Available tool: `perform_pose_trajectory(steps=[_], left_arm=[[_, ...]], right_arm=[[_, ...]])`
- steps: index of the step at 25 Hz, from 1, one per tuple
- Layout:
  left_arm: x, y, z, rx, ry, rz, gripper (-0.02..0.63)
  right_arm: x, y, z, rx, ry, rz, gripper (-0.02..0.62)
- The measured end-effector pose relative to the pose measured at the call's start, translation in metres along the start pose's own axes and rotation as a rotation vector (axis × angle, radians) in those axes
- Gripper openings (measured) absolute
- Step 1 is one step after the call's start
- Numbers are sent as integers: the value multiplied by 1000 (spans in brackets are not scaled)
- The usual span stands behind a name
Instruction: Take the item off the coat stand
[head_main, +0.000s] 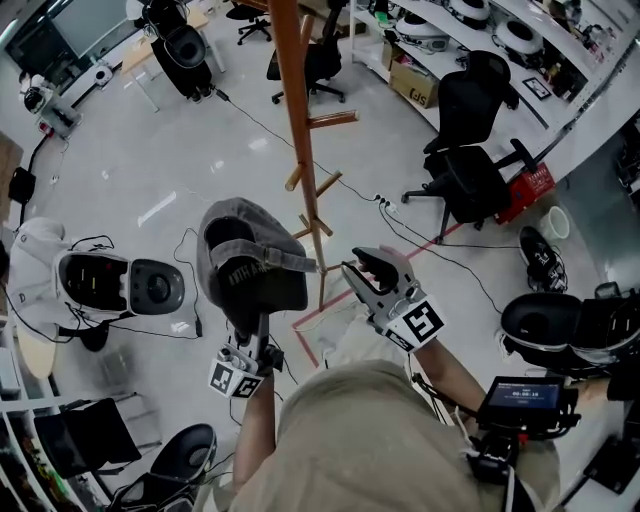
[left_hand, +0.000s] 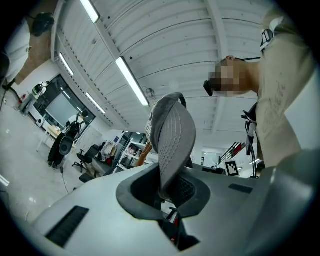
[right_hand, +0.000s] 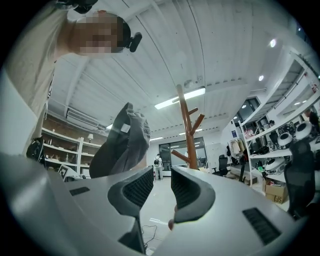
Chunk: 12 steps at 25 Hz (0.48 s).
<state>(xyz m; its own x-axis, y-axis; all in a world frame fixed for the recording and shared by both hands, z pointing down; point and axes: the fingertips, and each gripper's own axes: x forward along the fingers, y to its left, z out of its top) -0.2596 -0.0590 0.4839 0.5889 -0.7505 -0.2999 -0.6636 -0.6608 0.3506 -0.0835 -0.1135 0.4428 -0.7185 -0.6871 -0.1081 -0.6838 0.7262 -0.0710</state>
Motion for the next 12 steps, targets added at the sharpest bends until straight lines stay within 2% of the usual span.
perform_pose_trajectory(steps=[4,9,12], left_arm=[[-1,-1,-5,5,20,4,34],[-9,5,-24,-10,35,12,34],[1,-2,-24,-13,54,16,34]], right_arm=[[-10,-1,-1,-16,6,-19,114],[-19,-3,-21,-37,38,-41,114],[-25,-10,-16,-42,56,-44,114]])
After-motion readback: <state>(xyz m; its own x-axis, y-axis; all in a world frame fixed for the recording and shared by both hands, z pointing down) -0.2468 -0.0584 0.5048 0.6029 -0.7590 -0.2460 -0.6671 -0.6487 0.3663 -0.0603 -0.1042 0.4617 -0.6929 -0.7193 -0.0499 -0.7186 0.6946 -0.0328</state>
